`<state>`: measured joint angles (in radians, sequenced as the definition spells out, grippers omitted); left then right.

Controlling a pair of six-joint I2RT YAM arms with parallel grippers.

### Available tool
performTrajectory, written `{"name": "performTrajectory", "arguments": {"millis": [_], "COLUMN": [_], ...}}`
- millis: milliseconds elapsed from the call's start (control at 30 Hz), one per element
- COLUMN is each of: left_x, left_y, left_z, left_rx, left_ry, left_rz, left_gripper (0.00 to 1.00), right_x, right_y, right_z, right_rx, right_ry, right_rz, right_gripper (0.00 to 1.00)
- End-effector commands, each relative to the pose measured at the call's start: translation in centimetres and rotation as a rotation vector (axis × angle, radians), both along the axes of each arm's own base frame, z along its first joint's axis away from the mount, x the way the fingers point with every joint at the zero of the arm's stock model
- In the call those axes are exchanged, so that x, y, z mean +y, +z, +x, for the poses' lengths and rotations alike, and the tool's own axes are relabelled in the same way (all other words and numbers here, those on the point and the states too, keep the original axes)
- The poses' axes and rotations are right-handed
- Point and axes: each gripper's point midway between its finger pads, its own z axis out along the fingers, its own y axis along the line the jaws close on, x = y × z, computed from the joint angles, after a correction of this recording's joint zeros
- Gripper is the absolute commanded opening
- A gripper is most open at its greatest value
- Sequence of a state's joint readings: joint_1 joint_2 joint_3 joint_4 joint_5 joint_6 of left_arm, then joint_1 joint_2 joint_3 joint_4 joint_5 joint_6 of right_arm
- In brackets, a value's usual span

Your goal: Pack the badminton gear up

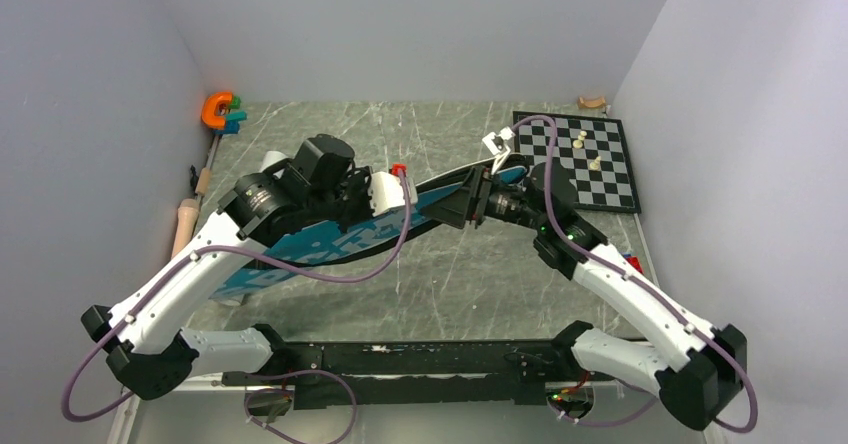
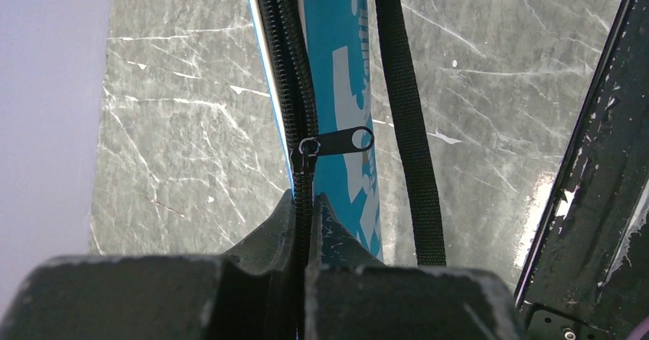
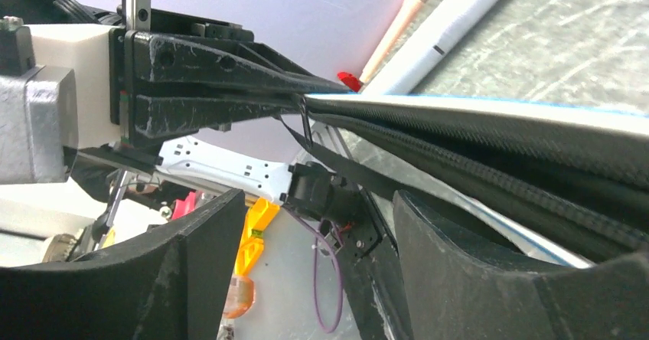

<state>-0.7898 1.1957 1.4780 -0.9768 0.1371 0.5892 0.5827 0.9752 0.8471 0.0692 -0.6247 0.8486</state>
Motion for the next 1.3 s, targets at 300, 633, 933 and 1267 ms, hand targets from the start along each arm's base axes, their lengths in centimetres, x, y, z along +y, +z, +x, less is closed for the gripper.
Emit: {"name": "performTrajectory", "arguments": {"millis": [300,633,933,1267], "left_x": [-2.7,-3.1,-3.3,-3.2], "left_y": [4.6,4.6,4.4,3.6], "left_z": [-1.3,-1.9,-2.1,-2.1], "left_rx": [-0.075,-0.086,-0.083,-0.081], "left_ry": [-0.122,-0.159,-0.172,-0.177], "left_rz": [-0.114,-0.103,-0.09,-0.06], "left_gripper": [0.0,0.0,0.0,0.0], "right_x": [4.7,6.2,6.6,6.3], "right_y": [2.0,1.1,1.0,1.1], "right_z": [2.0,1.0,0.6,0.5], "right_rx": [-0.158,-0.131,-0.11,-0.112], "right_ry": [0.016,0.071,0.097,0.083], "right_rz": [0.17,0.2,0.216,0.2], "right_gripper": [0.67,0.54,0.37,0.0]}}
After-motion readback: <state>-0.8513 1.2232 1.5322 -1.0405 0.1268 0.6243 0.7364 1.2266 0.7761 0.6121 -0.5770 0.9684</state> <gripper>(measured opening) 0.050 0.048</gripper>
